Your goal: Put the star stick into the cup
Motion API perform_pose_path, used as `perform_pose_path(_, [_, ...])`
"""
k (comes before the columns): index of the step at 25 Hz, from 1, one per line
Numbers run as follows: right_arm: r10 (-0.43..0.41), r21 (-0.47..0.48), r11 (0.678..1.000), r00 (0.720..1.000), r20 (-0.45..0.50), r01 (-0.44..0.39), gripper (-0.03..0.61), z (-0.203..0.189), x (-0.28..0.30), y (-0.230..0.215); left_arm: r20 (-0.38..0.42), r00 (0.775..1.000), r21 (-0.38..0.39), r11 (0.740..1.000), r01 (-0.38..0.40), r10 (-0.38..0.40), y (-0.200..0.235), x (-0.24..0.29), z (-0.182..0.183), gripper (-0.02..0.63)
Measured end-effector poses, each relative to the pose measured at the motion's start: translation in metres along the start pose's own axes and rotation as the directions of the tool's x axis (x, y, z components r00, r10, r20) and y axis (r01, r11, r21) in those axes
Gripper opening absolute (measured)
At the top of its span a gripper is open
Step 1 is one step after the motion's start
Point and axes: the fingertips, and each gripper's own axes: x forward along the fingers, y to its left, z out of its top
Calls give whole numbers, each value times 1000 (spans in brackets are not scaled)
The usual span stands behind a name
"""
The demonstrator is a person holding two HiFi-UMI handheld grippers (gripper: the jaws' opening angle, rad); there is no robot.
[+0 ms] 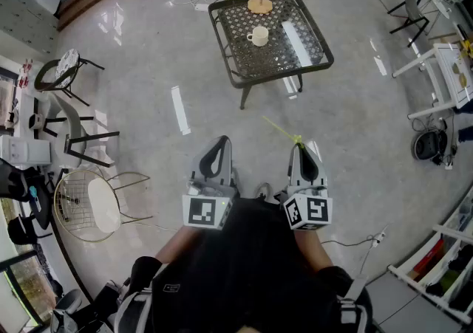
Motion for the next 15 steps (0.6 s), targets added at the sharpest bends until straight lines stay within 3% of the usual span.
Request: perform_pose_path(15, [-37, 20, 999, 999, 13, 37, 21, -3, 4, 12, -2, 999, -19, 999, 32, -32, 17, 0, -3, 17])
